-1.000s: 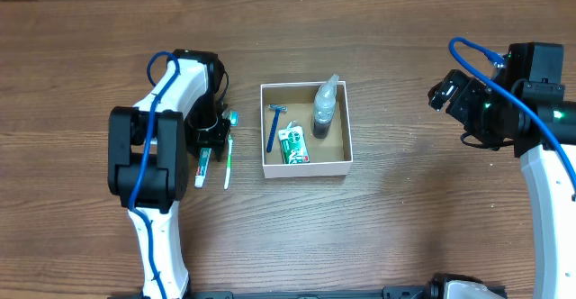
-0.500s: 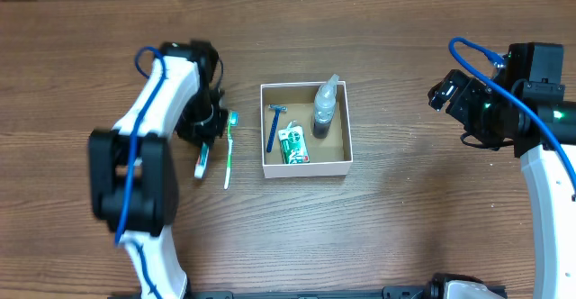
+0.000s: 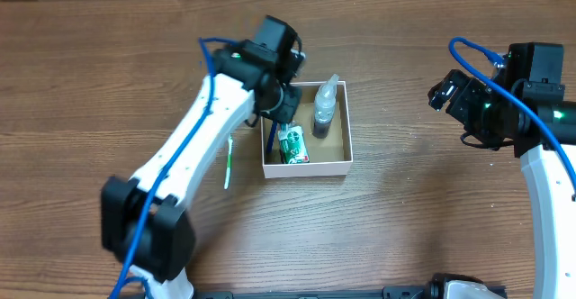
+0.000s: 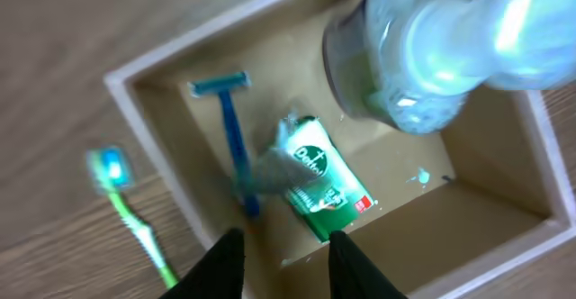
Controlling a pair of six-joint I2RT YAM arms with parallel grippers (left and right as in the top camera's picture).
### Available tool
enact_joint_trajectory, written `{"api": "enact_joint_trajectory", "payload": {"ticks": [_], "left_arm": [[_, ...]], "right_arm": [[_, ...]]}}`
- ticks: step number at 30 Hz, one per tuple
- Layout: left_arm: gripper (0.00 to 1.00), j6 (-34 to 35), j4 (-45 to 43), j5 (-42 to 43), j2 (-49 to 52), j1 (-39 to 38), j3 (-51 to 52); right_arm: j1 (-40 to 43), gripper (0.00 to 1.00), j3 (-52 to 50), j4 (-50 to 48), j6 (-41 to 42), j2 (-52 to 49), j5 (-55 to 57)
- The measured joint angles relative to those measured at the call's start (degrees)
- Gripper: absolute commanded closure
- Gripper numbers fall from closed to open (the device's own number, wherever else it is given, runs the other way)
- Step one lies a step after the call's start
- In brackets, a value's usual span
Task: Pack container
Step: 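Drop the toothpaste tube into the box with the left gripper, then grasp the green toothbrush with the left gripper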
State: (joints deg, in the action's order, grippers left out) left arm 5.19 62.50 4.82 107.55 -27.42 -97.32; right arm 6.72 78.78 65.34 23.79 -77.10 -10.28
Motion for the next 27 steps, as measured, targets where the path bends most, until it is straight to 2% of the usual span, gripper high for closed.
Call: {"api": "enact_joint_trajectory", "payload": {"ticks": [3, 7, 15, 19, 21, 27], "left_arm": [[0.59, 1.0, 1.4, 0.2, 1.5, -0.2, 0.2], [0.56, 1.9, 7.4, -1.1, 0.4, 1.9, -0.1], [0.51, 2.6, 10.6, -4.5, -1.5, 12.9, -0.2], [0.43, 3.5, 7.3, -4.6, -1.5, 16.3, 3.6], [0.43, 3.6, 5.4, -4.6, -1.5, 16.4, 6.6], [0.57, 4.0, -8.9, -1.7, -1.7, 16.3, 21.6]], "right_arm": [[0.0, 0.00, 0.0, 0.0, 0.0, 0.0, 0.0], [0.0, 0.00, 0.0, 0.0, 0.0, 0.0, 0.0], [0.0, 0.00, 0.0, 0.0, 0.0, 0.0, 0.0], [0.0, 0.00, 0.0, 0.0, 0.0, 0.0, 0.0], [0.0, 0.00, 0.0, 0.0, 0.0, 0.0, 0.0], [0.0, 0.00, 0.0, 0.0, 0.0, 0.0, 0.0]]}}
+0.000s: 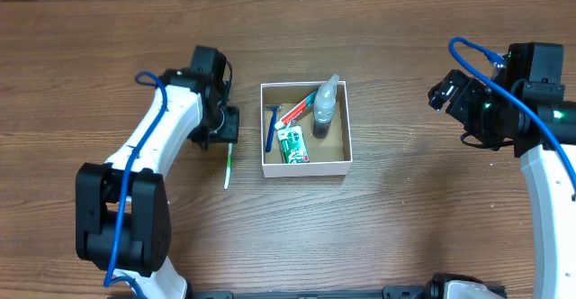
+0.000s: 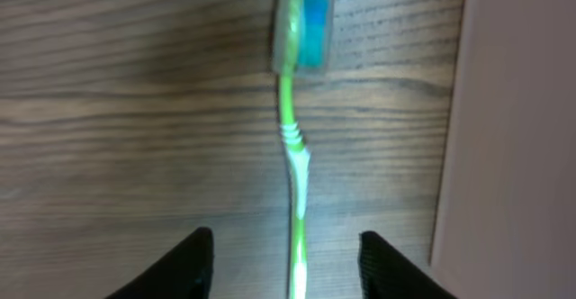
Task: Pack container
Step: 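Grasp the green toothbrush with the left gripper, then place the toothbrush into the box with the left gripper and release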
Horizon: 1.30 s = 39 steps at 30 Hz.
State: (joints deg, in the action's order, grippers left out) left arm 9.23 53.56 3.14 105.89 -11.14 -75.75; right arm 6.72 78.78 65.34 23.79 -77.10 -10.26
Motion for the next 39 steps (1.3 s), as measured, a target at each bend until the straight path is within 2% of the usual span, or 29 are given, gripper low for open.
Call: {"api": "enact_joint_trajectory", "payload": {"ticks": [5, 12, 13, 16, 20, 24, 30, 33, 38, 39], "left_arm": [[0.56, 0.3, -9.6, 2.3, 0.0, 0.0, 8.4], [0.61, 0.3, -13.2, 2.4, 0.0, 0.0, 11.6], [0.64, 0.3, -13.3, 2.2, 0.1, 0.0, 11.6], [0.81, 0.3, -13.1, 1.2, 1.3, 0.0, 11.6], [0.96, 0.9, -12.6, 0.9, 1.6, 0.0, 11.2], [0.96, 0.9, 1.2, 0.9, 2.8, 0.0, 3.4], [0.96, -0.7, 13.2, 0.7, 0.3, -2.1, -15.9], [0.96, -1.5, 13.0, 0.7, -3.0, -7.5, -21.1], [0.96, -1.9, 8.2, 0.8, -3.4, -14.6, -20.4], [0.91, -1.8, 6.5, 0.7, -3.4, -15.8, -19.3]], "right_arm": [[0.0, 0.00, 0.0, 0.0, 0.0, 0.0, 0.0], [0.0, 0.00, 0.0, 0.0, 0.0, 0.0, 0.0], [0.0, 0.00, 0.0, 0.0, 0.0, 0.0, 0.0], [0.0, 0.00, 0.0, 0.0, 0.0, 0.0, 0.0], [0.0, 0.00, 0.0, 0.0, 0.0, 0.0, 0.0], [0.0, 0.00, 0.0, 0.0, 0.0, 0.0, 0.0], [0.0, 0.00, 0.0, 0.0, 0.0, 0.0, 0.0], [0.0, 0.00, 0.0, 0.0, 0.0, 0.0, 0.0], [0.0, 0.00, 0.0, 0.0, 0.0, 0.0, 0.0], [0.0, 0.00, 0.0, 0.0, 0.0, 0.0, 0.0]]}}
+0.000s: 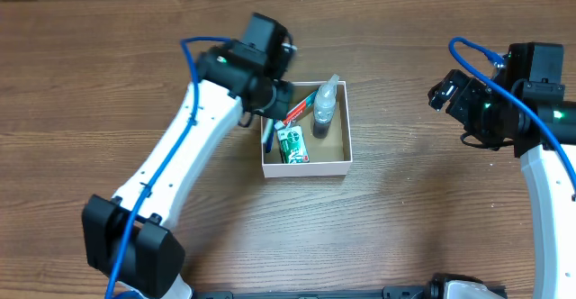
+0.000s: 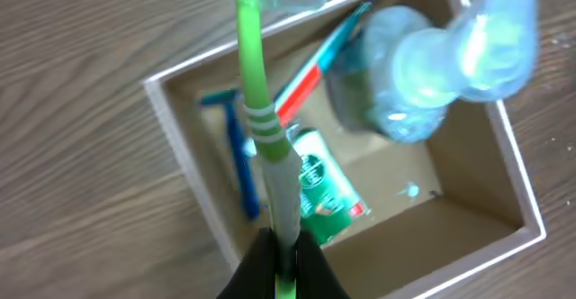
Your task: Pack container
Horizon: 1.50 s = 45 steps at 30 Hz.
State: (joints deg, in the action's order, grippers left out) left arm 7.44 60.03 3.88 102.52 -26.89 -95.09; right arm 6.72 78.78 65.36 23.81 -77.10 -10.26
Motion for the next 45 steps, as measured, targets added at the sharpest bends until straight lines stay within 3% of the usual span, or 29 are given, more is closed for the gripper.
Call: {"api": "enact_joint_trajectory", "payload": {"ticks": [2, 4, 10, 13, 14, 15, 20, 28, 45], "left_arm": [[0.72, 0.5, -1.7, 0.0, 0.7, -1.8, 2.7], [0.65, 1.0, -2.2, 0.1, 1.8, -2.7, 5.2], [0.61, 1.4, 3.6, -0.4, 3.1, -2.3, 5.4], [0.52, 1.2, 10.7, -2.5, 3.1, -1.4, -1.4], [0.44, 1.2, 14.4, -4.5, 3.0, -0.8, -6.0], [0.00, 1.3, 16.7, -5.9, 2.5, 0.0, -9.3], [0.00, 2.1, 25.8, -12.0, -3.3, 9.9, -23.7], [0.00, 5.4, 29.2, -14.9, -10.7, 32.3, -27.2], [0.00, 6.0, 29.2, -14.9, -10.4, 34.9, -27.2]], "right_arm": [[0.0, 0.00, 0.0, 0.0, 0.0, 0.0, 0.0], [0.0, 0.00, 0.0, 0.0, 0.0, 0.0, 0.0], [0.0, 0.00, 0.0, 0.0, 0.0, 0.0, 0.0], [0.0, 0.00, 0.0, 0.1, 0.0, 0.0, 0.0], [0.0, 0.00, 0.0, 0.0, 0.0, 0.0, 0.0], [0.0, 0.00, 0.0, 0.0, 0.0, 0.0, 0.0], [0.0, 0.00, 0.0, 0.0, 0.0, 0.0, 0.0], [0.0, 0.00, 0.0, 0.0, 0.0, 0.0, 0.0], [0.0, 0.00, 0.0, 0.0, 0.0, 2.8, 1.2]]}}
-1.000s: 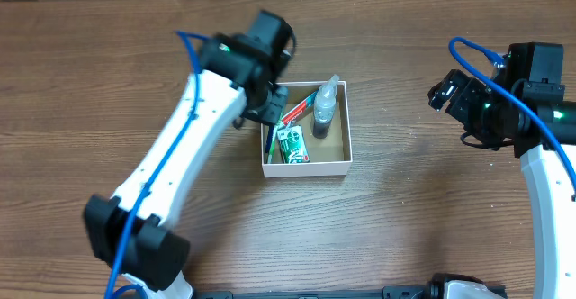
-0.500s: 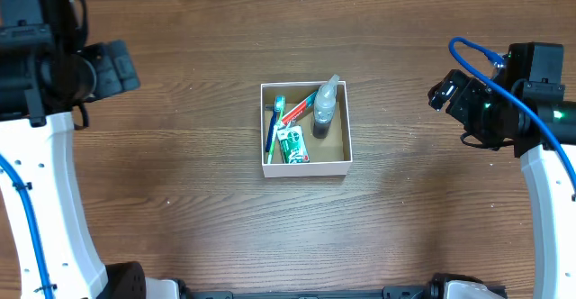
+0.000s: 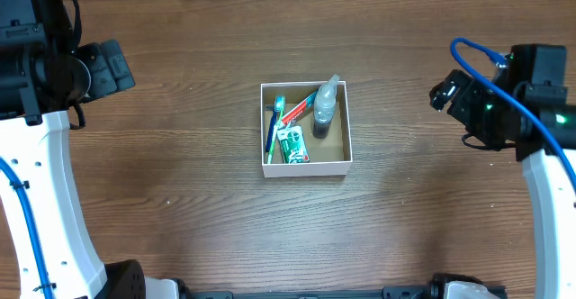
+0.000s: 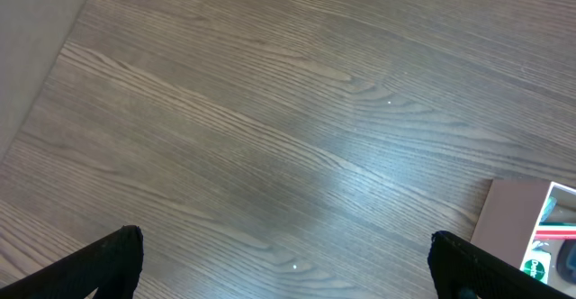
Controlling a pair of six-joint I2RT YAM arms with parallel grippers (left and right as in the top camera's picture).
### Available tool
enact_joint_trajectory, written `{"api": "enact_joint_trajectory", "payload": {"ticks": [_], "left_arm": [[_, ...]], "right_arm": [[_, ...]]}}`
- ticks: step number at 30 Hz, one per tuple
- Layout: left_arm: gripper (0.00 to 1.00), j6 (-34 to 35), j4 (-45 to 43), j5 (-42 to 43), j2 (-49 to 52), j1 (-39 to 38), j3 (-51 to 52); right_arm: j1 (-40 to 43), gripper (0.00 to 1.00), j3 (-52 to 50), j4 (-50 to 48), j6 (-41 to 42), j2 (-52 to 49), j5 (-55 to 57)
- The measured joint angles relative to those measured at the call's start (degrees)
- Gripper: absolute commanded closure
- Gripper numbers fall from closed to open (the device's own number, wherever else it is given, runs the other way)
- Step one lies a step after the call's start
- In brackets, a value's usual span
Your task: Pack container
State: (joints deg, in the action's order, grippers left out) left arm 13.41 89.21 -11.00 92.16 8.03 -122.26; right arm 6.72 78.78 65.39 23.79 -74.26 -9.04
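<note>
The white open box (image 3: 306, 167) stands mid-table. Inside it lie a green toothbrush (image 3: 278, 112), a blue razor (image 3: 270, 135), a green soap packet (image 3: 293, 144), a red-and-teal tube (image 3: 299, 108) and an upright clear bottle (image 3: 325, 108). My left gripper (image 4: 290, 261) is open and empty, raised far to the left of the box; only its two dark fingertips (image 4: 106, 263) show, and the box corner (image 4: 508, 218) sits at the right edge of that view. In the overhead view the left wrist (image 3: 101, 67) is at the far left. The right gripper (image 3: 443, 94) hovers at the far right, its jaws unclear.
Bare wooden table surrounds the box on all sides. A pale wall or table edge (image 4: 36, 47) shows at the upper left of the left wrist view. Blue cable loops above the right arm (image 3: 472, 51).
The left gripper held the green toothbrush over the box; now the toothbrush lies in the box's left side, and the gripper is open, empty and pulled back far left. The right arm stayed put.
My left gripper was over the box with the toothbrush lying on the table to the box's left. Then it stood open above the toothbrush. Then it held the toothbrush over the box. Now the toothbrush rests in the box and the arm has withdrawn.
</note>
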Motion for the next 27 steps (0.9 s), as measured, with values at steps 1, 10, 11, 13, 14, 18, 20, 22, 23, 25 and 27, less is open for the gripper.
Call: {"api": "enact_joint_trajectory", "payload": {"ticks": [1, 10, 11, 13, 14, 18, 20, 22, 23, 25, 27], "left_arm": [[0.00, 0.0, 0.0, 0.0, 0.0, 0.0, 0.0], [0.00, 0.0, 0.0, 0.0, 0.0, 0.0, 0.0], [0.00, 0.0, 0.0, 0.0, 0.0, 0.0, 0.0], [0.00, 0.0, 0.0, -0.1, 0.0, 0.0, 0.0], [0.00, 0.0, 0.0, -0.1, 0.0, 0.0, 0.0], [0.00, 0.0, 0.0, 0.0, 0.0, 0.0, 0.0], [0.00, 0.0, 0.0, 0.0, 0.0, 0.0, 0.0], [0.00, 0.0, 0.0, 0.0, 0.1, 0.0, 0.0], [0.00, 0.0, 0.0, 0.0, 0.1, 0.0, 0.0], [0.00, 0.0, 0.0, 0.0, 0.1, 0.0, 0.0], [0.00, 0.0, 0.0, 0.0, 0.1, 0.0, 0.0]], "right_arm": [[0.0, 0.00, 0.0, 0.0, 0.0, 1.9, 1.1], [-7.1, 0.00, -14.3, -13.8, -1.5, 33.1, 14.3], [-7.5, 0.00, -18.5, -16.2, -1.7, 36.1, 15.0], [-7.9, 0.00, -26.1, -19.1, -1.9, 41.1, 15.5], [-8.0, 0.00, -31.9, -21.0, -2.0, 44.7, 15.4], [-8.0, 0.00, -47.8, -26.8, -2.3, 54.5, 14.9], [-8.0, 0.00, -55.7, -29.5, -2.4, 59.5, 14.5], [-8.0, 0.00, -61.0, -31.0, -2.5, 64.1, 14.2], [-8.0, 0.00, -63.1, -30.9, -2.4, 65.9, 14.1], [-8.0, 0.00, -66.3, -30.8, -2.5, 68.7, 13.9], [-8.0, 0.00, -67.4, -30.8, -2.5, 70.3, 13.9]]}}
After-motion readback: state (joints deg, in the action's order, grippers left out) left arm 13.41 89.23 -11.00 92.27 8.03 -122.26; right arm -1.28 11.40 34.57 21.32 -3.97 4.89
